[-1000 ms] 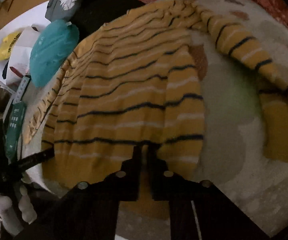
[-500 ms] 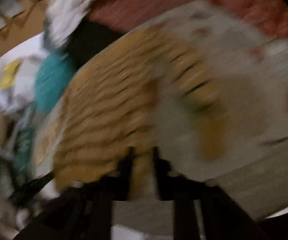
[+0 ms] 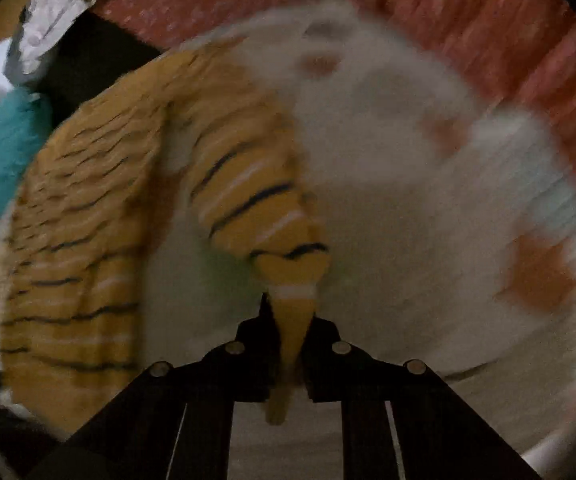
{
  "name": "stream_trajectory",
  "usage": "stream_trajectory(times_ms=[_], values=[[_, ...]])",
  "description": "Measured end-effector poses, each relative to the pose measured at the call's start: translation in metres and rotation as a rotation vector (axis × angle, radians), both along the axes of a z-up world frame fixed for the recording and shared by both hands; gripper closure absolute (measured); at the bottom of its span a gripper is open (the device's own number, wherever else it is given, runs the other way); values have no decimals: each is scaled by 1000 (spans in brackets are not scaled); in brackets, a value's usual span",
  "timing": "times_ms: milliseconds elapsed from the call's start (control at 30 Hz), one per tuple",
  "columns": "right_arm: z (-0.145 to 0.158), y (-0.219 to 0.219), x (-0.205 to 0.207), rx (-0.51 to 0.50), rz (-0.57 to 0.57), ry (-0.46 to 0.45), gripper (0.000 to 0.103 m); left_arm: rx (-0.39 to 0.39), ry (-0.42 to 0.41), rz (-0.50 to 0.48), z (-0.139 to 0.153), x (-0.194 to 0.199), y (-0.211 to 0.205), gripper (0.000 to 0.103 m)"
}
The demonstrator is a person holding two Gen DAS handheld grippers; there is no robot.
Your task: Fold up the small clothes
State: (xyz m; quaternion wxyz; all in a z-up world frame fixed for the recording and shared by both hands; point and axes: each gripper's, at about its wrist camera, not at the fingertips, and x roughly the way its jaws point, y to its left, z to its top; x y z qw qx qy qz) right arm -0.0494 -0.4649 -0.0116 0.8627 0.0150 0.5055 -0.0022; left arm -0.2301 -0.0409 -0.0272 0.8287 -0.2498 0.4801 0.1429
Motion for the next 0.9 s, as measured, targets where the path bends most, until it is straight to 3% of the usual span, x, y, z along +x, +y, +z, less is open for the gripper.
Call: stream_trajectory(times_ms=[67,133,200,233,333,467,567,700,767,800,867,900], values=[[20,-21,8,-169,-69,-62,91,4,-1,-8,-1,1,-1,67],[27,-41,18,-286,-132,-67,84,-20,-1,-8,-3,2,1,67],[27,-61,25,-298,-201,7,66,-51,-3,-6,-6,2,6,67],[28,-67,24,-285,-229,16,65,-60,-4,-2,-7,2,7,66],[38,-66,3,-119,-251,-4,56,-93,-8,18,-10,3,12,63],[17,-4,-16,275,3,55,55,-140,-17,51,-13,5,21,60],[-13,44,-23,479,125,157,55,-179,-28,89,-15,4,27,58],[-47,90,-24,513,170,227,53,-200,-29,110,-17,1,34,56],[-43,101,-37,489,169,162,52,-195,-27,115,-17,1,34,55],[-45,107,-39,505,198,177,55,-194,-26,116,-18,2,34,55],[-47,116,-43,497,270,219,94,-192,-23,118,-18,2,33,55],[-48,117,-44,489,278,224,93,-193,-22,119,-18,2,33,55]])
